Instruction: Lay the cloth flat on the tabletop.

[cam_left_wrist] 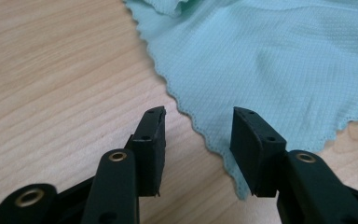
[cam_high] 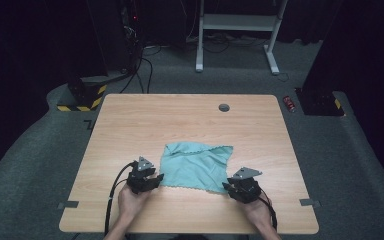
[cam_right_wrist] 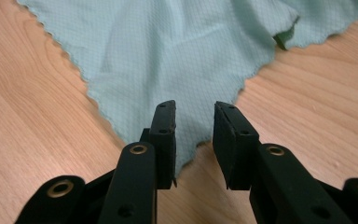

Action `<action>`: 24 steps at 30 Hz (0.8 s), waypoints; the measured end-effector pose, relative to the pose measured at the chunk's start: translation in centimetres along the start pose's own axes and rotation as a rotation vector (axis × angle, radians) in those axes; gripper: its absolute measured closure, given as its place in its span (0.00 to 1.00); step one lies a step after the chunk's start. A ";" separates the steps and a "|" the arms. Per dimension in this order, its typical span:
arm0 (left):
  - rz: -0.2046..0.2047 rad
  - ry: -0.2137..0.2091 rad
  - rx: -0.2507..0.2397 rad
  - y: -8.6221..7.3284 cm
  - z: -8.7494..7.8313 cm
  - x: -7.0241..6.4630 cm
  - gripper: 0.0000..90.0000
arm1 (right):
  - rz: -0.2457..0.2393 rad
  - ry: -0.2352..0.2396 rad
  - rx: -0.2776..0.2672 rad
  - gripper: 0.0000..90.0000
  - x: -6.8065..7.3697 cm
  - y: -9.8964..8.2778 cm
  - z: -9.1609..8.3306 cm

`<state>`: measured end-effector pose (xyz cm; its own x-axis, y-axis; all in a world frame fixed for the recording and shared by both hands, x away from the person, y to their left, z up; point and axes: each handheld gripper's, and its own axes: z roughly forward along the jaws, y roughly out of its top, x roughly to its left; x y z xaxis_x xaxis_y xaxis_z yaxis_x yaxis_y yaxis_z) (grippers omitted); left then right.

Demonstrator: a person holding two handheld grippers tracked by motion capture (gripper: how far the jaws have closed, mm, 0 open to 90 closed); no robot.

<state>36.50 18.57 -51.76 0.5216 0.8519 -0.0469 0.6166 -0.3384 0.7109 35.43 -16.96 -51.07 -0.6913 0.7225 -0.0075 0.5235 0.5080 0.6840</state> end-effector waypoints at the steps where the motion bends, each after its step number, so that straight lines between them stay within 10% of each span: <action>1: 0.008 -0.003 0.003 0.1 0.1 -0.1 0.67 | -0.001 0.002 0.001 0.77 0.1 0.1 0.1; 10: 0.100 -0.021 0.056 0.7 0.1 -1.2 0.98 | -0.073 -0.015 0.017 0.99 0.3 -0.2 0.1; 24: 0.126 -0.145 0.108 -0.7 -2.4 -3.2 0.99 | -0.065 0.032 0.034 0.97 -0.1 -1.3 -1.3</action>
<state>33.00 17.04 -50.39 0.6732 0.7363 -0.0684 0.5967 -0.4863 0.6383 34.15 -18.31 -50.98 -0.7398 0.6723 -0.0277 0.4931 0.5697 0.6576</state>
